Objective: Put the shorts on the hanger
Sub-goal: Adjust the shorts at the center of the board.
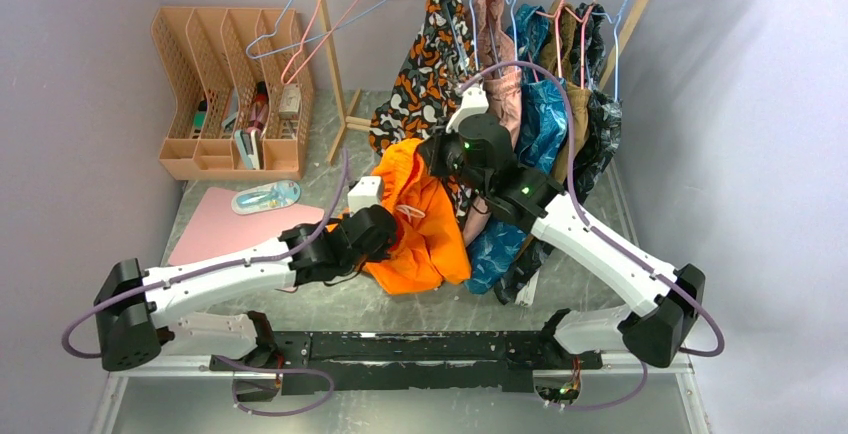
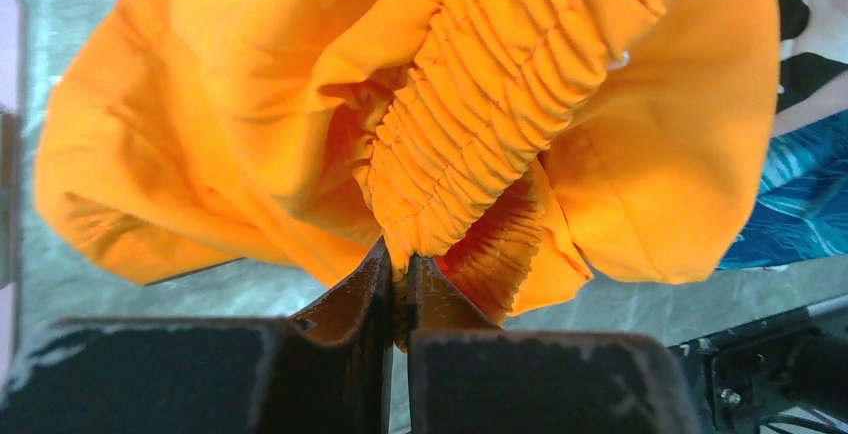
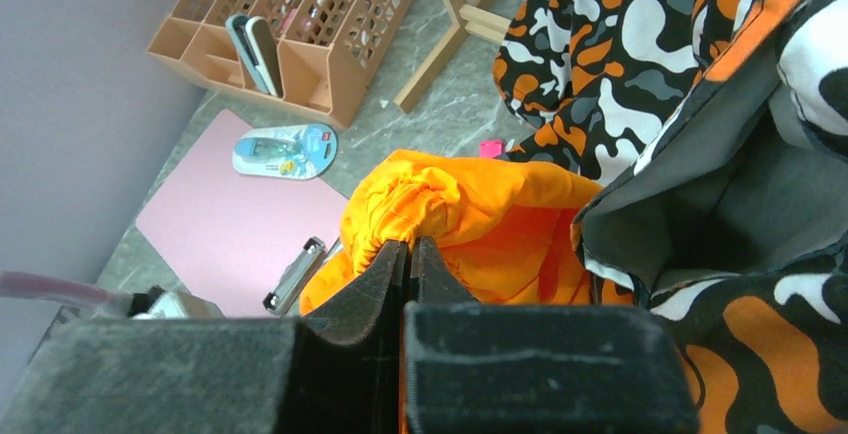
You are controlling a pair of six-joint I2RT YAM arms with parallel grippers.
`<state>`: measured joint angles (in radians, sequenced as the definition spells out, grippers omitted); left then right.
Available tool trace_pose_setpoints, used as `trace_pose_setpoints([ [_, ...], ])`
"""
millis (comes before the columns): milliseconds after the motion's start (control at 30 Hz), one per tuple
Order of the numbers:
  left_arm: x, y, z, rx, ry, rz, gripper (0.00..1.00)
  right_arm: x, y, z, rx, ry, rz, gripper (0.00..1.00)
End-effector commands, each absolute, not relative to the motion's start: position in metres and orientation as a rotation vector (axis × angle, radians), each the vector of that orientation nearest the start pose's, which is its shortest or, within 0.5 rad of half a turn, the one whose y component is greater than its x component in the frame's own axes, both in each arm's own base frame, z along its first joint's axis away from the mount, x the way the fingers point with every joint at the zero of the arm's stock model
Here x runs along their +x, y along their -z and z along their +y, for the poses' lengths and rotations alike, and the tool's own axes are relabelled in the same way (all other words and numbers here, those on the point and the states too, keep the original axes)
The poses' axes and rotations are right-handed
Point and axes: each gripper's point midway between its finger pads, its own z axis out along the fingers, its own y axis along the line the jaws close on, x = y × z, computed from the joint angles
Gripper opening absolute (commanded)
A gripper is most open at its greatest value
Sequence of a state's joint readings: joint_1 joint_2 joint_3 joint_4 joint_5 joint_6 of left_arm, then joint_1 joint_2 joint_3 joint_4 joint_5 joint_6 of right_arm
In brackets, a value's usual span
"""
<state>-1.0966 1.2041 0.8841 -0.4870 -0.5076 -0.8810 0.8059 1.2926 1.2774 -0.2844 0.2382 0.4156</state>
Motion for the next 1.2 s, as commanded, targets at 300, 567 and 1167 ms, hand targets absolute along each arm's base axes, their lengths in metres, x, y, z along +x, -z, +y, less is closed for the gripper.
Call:
trace_pose_setpoints([
  [300, 0.221, -0.436, -0.127, -0.087, 0.258, 1.685, 0.07, 0.279, -0.464, 0.249, -0.302, -0.641, 1.519, 0.0],
  [567, 0.193, -0.578, -0.065, -0.088, 0.342, 1.349, 0.07, 0.237, -0.565, 0.221, -0.283, -0.756, 1.248, 0.0],
  [1167, 0.2, -0.586, -0.063, -0.07, 0.244, 1.307, 0.07, 0.256, -0.544, 0.24, -0.298, -0.741, 1.296, 0.0],
])
